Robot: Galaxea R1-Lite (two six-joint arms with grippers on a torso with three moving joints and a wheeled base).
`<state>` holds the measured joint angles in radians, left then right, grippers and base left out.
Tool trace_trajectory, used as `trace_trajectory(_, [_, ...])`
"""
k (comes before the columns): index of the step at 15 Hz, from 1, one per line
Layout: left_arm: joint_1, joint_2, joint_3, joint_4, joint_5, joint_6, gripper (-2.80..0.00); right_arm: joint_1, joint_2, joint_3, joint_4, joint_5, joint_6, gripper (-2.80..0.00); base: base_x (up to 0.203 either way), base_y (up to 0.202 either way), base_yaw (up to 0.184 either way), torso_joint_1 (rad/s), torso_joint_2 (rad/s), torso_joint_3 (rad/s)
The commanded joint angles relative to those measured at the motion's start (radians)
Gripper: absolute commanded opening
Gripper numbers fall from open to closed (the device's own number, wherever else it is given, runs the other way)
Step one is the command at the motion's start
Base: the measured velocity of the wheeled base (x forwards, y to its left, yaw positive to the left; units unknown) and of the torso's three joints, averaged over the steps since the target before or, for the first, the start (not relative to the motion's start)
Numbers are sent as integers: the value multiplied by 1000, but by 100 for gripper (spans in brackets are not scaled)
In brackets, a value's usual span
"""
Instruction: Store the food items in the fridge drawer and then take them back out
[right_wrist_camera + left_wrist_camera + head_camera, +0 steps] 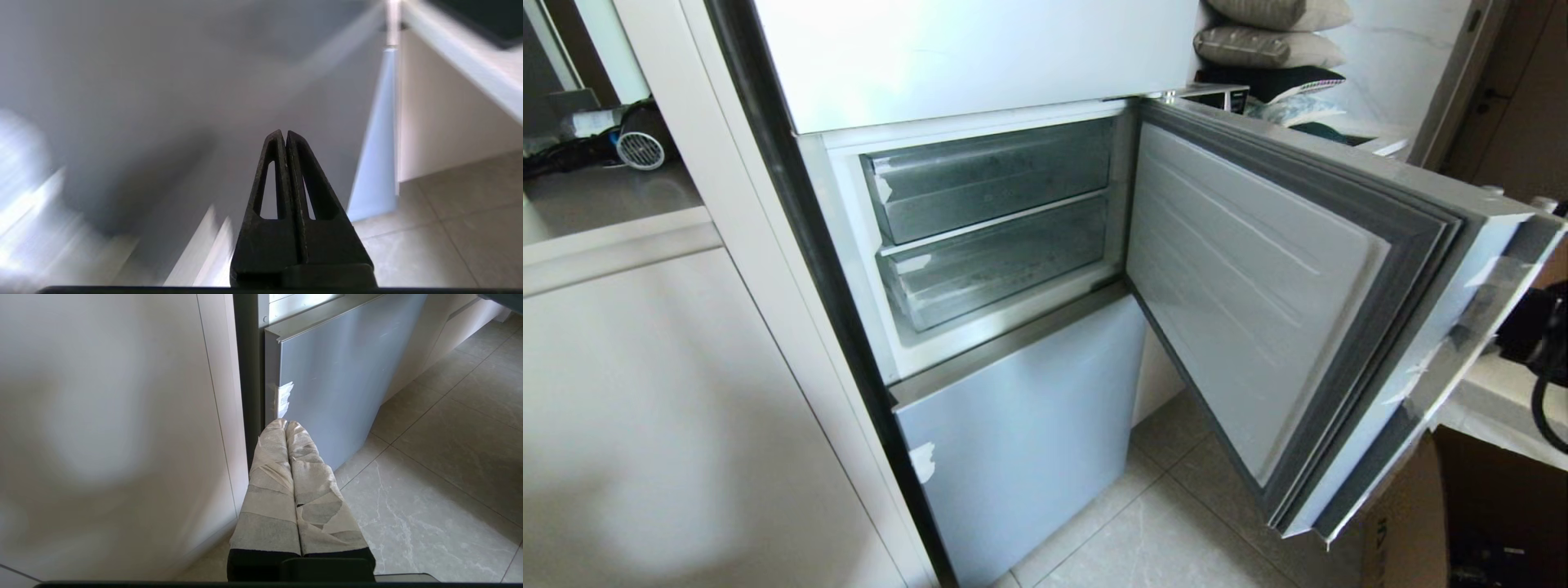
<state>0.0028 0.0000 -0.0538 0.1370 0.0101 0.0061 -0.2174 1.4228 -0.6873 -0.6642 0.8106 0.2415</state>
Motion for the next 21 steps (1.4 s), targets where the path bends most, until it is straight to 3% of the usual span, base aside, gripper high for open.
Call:
trace_trajectory(1, [0,2,0,1,1,0,-280,174,43,-21,-6,-160,-1,-280,0,0,0,0,0,0])
trace_trajectory(4, [0,2,0,1,1,0,-280,371,151,-102,-9,-298,-2,-280,0,0,0,0,0,0])
trace_trajectory(9, [0,2,0,1,1,0,-280,547,423,-337,-56,-388,-3,-280,0,0,0,0,0,0])
trace_trajectory(15, [0,2,0,1,1,0,-280,671,846,-790,-143,-447,-9,-280,0,0,0,0,0,0])
trace_trajectory(19, [0,2,0,1,1,0,-280,708,1135,-1193,-234,-456,-9,-280,0,0,0,0,0,0])
trace_trajectory(21, [0,2,0,1,1,0,-280,730,1206,-1279,-247,-455,-7,-280,0,0,0,0,0,0])
